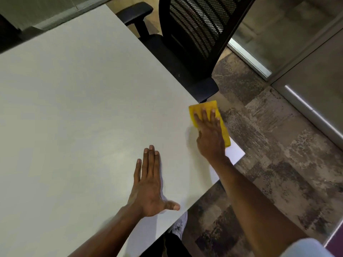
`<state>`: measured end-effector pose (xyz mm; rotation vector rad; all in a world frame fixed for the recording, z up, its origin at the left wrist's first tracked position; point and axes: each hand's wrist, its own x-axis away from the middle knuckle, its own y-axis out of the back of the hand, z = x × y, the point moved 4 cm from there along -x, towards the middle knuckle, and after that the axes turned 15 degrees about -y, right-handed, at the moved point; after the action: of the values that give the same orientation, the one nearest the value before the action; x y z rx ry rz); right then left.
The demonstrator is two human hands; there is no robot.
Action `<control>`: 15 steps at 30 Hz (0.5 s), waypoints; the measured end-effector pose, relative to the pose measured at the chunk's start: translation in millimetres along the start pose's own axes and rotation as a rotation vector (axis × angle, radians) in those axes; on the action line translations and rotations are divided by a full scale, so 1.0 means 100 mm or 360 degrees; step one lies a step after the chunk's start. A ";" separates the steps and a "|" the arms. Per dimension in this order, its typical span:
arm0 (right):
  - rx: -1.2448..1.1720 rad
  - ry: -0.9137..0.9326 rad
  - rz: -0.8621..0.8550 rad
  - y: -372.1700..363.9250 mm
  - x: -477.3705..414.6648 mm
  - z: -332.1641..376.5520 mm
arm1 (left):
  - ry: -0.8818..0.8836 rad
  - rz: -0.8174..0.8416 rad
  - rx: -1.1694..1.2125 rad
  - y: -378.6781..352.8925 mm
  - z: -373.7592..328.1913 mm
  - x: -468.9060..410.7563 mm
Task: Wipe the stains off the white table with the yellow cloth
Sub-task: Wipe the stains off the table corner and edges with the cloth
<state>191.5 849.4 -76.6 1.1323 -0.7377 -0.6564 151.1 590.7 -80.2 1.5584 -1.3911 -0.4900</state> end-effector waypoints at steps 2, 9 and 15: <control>-0.0065 0.0080 0.0000 -0.07 0.17 0.20 | -0.0006 0.0018 0.0012 0.01 -0.02 0.00; -0.0133 0.0795 0.0110 -0.27 0.64 0.69 | -0.0005 0.0004 0.0023 -0.01 -0.01 0.01; -0.0020 0.0168 0.0096 -0.07 -0.17 0.35 | -0.0002 0.0033 0.0065 -0.01 -0.01 0.00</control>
<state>152.9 841.2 -78.1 1.1199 -0.6742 -0.5455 152.4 591.6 -80.5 1.5752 -1.4250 -0.4526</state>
